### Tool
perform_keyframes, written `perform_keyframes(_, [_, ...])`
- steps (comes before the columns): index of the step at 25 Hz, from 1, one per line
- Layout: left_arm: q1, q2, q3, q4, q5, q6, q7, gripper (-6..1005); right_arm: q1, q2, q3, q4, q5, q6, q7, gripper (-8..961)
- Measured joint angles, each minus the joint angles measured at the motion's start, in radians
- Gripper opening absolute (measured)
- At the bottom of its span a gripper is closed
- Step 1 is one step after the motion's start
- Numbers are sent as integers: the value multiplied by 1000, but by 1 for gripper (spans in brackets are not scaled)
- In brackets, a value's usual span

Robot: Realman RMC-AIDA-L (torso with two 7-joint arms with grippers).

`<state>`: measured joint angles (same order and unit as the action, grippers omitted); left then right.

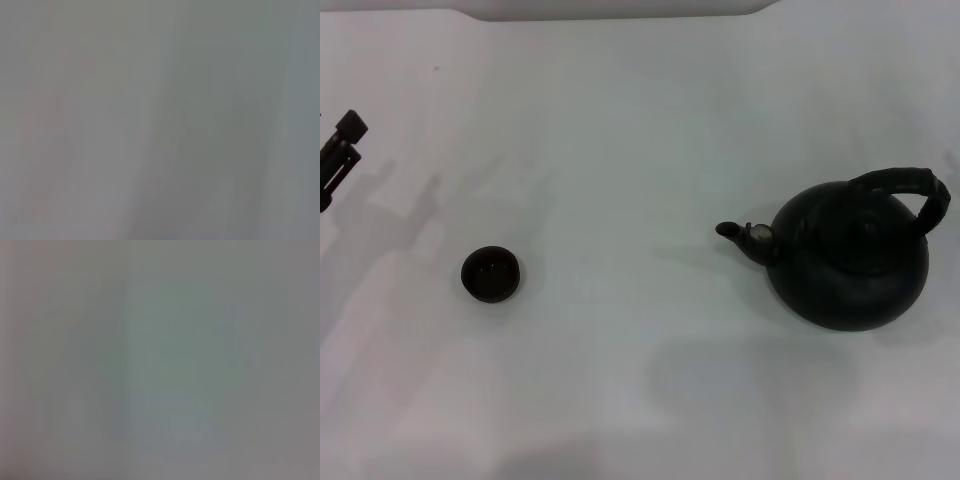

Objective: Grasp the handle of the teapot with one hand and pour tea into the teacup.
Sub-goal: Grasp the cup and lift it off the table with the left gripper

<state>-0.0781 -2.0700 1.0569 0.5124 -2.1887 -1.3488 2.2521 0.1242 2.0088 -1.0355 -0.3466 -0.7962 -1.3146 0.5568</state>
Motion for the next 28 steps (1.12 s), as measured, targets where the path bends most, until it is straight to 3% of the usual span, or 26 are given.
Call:
perform_keyframes(21, [1, 5, -6, 8, 40, 16, -62, 673, -1, 2, 0, 12, 0, 6, 3, 797])
perform_keyframes(28, [13, -3, -4, 193, 188, 186, -316, 684, 9, 2, 1, 22, 0, 8, 4, 796])
